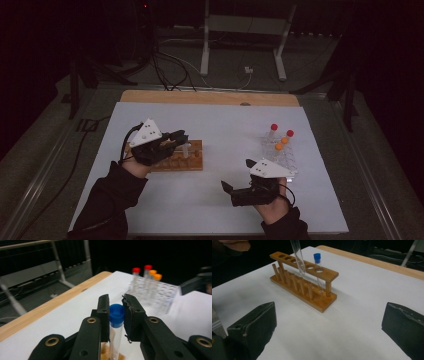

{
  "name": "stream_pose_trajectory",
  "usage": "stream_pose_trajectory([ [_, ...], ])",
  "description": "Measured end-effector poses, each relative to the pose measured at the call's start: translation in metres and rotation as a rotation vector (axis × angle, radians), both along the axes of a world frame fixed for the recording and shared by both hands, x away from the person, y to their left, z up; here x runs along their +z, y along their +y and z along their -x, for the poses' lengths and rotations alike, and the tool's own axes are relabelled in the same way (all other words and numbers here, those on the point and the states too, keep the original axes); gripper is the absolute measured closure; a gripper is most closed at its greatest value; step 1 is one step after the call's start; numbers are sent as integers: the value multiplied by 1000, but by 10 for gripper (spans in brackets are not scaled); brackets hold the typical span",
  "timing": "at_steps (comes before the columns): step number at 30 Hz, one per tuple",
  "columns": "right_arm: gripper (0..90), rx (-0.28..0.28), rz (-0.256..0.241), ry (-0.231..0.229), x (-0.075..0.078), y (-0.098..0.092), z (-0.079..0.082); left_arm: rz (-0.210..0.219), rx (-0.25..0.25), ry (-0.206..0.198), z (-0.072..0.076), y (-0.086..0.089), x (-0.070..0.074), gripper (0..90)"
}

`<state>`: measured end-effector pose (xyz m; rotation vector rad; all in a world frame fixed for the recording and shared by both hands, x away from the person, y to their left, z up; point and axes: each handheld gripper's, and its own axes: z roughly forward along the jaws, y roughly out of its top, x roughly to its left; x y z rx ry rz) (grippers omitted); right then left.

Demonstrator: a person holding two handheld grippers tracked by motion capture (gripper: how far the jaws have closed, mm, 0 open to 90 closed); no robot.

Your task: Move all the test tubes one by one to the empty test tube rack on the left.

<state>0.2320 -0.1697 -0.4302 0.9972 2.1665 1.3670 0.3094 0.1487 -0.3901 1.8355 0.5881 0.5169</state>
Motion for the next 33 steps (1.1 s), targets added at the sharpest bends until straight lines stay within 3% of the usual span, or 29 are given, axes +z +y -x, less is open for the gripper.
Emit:
stream_pose_trajectory([
  [6, 0, 8, 6, 0, -1, -1, -1, 2, 60, 1, -8, 8, -6, 776],
  [16, 0, 16, 9, 4, -2, 0, -1, 18, 139, -39, -17, 11, -12, 776],
  [24, 0, 21, 11, 10, -3, 0, -1, 20, 156, 4, -26, 10, -26, 775],
  [33, 0, 24, 7, 10, -3, -2, -1, -25, 158, 54, -31, 2, -48, 774],
])
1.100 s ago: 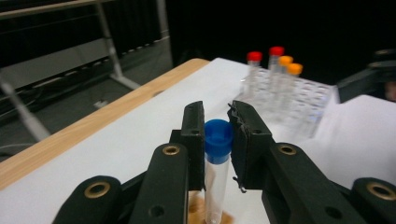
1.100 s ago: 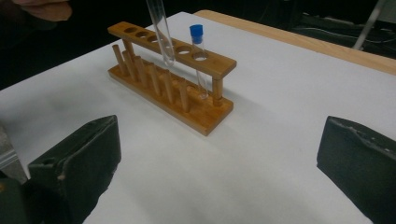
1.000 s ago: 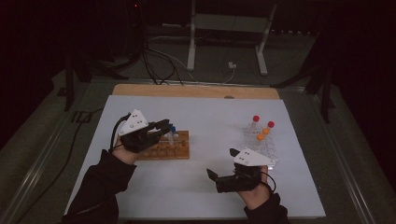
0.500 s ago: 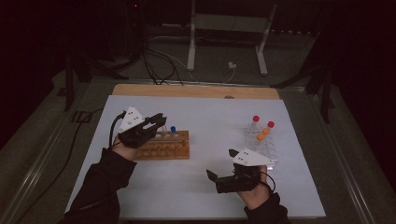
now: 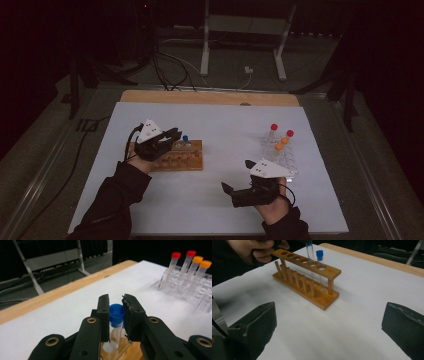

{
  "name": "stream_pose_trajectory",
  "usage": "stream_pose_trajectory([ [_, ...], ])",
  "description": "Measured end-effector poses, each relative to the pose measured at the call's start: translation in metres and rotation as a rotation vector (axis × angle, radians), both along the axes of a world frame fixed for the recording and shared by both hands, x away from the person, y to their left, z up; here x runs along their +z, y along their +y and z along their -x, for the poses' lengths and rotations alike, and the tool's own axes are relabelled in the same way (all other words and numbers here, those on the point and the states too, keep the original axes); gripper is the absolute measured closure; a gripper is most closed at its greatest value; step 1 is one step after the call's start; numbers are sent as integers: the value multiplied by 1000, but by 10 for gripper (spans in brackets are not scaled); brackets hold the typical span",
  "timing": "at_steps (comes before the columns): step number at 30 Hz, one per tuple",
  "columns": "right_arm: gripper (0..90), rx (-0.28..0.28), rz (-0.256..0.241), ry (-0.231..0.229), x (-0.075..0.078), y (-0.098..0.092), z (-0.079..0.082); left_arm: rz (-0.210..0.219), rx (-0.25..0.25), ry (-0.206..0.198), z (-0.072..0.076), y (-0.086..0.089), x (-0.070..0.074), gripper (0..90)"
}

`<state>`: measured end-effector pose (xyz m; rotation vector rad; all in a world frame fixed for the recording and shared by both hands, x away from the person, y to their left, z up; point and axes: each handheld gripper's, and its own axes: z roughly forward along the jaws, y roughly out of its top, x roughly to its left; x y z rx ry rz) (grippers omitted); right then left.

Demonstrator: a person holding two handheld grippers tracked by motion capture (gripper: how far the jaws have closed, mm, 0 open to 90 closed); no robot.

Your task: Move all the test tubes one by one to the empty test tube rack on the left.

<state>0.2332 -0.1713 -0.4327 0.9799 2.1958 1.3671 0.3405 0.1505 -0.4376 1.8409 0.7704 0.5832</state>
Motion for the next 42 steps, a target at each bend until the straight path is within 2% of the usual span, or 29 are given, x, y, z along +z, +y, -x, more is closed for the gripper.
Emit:
stream_pose_trajectory([
  [8, 0, -3, -13, 3, 1, -3, 0, -27, 1, 32, -3, -2, -10, 774],
  [18, 0, -2, -16, 5, 1, -3, -1, -51, 7, 51, -4, -5, -16, 772],
  [32, 0, 2, -21, 3, 3, -5, 0, -37, -5, 75, -5, -3, -17, 753],
  [42, 0, -8, -31, -11, 8, -9, 0, 9, -26, 62, 4, 2, -2, 478],
])
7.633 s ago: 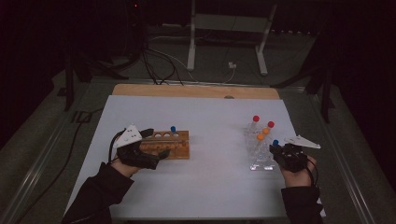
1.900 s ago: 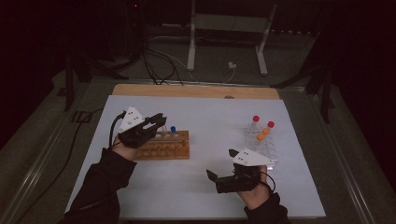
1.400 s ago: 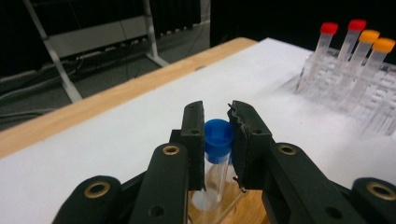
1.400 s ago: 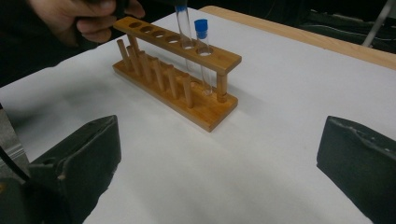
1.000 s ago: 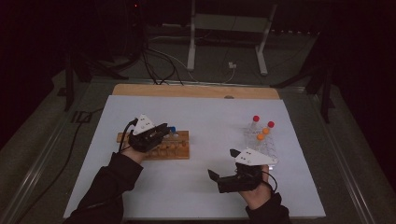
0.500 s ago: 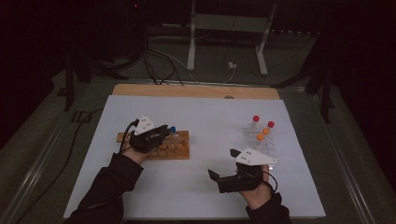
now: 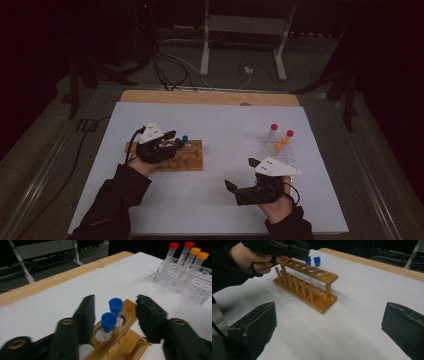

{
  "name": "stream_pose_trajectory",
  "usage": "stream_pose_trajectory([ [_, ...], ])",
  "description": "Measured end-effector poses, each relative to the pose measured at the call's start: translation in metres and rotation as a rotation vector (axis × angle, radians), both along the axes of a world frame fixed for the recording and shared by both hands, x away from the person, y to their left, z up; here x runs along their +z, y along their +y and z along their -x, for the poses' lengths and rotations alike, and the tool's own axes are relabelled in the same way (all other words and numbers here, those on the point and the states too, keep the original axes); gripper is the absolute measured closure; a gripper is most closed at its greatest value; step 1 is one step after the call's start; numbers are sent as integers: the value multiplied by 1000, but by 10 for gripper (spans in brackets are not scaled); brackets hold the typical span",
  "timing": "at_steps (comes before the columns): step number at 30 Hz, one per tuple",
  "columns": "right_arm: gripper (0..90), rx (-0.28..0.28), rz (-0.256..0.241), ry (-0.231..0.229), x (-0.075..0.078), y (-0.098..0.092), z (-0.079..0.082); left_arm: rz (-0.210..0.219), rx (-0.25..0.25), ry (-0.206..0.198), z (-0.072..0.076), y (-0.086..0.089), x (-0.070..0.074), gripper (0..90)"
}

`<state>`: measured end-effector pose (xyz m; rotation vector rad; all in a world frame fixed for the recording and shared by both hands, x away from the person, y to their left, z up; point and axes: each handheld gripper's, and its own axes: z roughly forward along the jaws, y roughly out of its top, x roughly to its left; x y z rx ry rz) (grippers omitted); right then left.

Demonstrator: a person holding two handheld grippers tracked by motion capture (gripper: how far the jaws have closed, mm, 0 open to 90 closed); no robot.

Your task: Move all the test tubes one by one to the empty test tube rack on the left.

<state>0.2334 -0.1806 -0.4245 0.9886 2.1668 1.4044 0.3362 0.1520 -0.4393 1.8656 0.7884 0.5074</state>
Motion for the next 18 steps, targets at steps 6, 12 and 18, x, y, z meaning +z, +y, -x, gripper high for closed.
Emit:
stream_pose_trajectory([
  [6, 0, -36, -16, -26, 10, -15, -3, 46, -36, -1, 11, 3, 8, 243],
  [12, 0, -132, -36, -65, 21, -44, -9, 45, -80, 13, 22, -4, 14, 17],
  [18, 0, -214, -40, -69, 25, -70, -14, 42, -133, 6, 32, -11, 17, 10],
])
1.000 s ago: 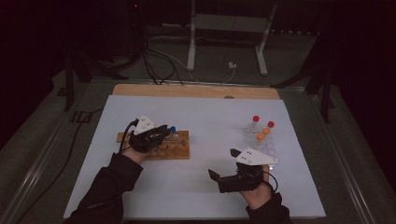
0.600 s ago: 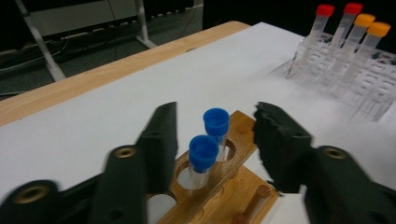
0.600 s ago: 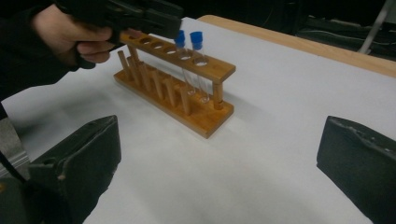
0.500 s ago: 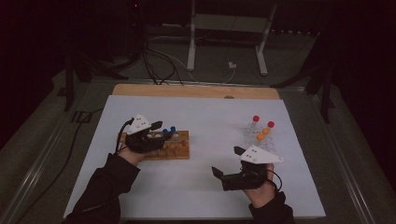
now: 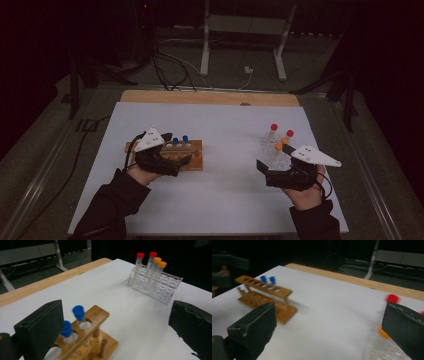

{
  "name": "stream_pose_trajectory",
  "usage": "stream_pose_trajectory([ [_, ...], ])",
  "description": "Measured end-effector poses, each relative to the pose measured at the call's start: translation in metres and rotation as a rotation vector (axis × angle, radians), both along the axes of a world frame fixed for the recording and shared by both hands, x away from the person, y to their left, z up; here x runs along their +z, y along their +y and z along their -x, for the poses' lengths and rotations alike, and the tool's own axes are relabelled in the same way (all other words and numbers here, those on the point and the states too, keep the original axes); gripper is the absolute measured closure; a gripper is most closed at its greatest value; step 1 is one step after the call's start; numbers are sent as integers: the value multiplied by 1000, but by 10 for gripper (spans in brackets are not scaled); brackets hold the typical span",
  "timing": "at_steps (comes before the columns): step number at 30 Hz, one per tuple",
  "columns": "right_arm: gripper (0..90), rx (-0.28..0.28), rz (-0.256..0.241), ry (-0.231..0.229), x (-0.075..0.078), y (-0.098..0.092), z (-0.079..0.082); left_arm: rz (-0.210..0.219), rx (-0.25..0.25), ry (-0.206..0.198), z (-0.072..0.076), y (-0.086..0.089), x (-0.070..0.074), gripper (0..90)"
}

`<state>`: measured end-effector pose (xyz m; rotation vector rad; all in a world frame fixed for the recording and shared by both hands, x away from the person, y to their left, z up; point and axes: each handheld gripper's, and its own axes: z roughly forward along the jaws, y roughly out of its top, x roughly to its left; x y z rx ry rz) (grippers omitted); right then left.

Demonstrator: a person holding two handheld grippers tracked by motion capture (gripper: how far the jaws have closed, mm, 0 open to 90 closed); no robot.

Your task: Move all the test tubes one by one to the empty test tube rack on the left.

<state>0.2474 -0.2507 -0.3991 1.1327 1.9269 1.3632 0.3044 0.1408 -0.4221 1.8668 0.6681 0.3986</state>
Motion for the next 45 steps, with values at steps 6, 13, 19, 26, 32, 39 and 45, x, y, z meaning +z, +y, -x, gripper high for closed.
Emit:
stream_pose_trajectory([
  [6, 26, -75, 17, 12, -9, -22, -7, 1, -26, -15, 5, -5, 2, 10],
  [13, 259, -116, 50, 73, -31, -33, -19, 4, -48, -25, 9, -6, 6, 10],
  [19, 414, -165, 115, 141, -46, -36, -30, 3, -62, -23, 11, -8, 7, 10],
  [26, 507, -179, 132, 209, -57, -35, -42, -22, -74, -12, 12, -12, 5, 10],
  [32, 602, -208, 131, 226, -62, -32, -52, -31, -78, -10, 12, -14, 4, 10],
  [39, 678, -231, 148, 239, -68, -28, -61, -23, -73, -11, 11, -12, 5, 10],
  [45, 736, -223, 164, 232, -68, -26, -64, -18, -71, -12, 11, -12, 5, 10],
])
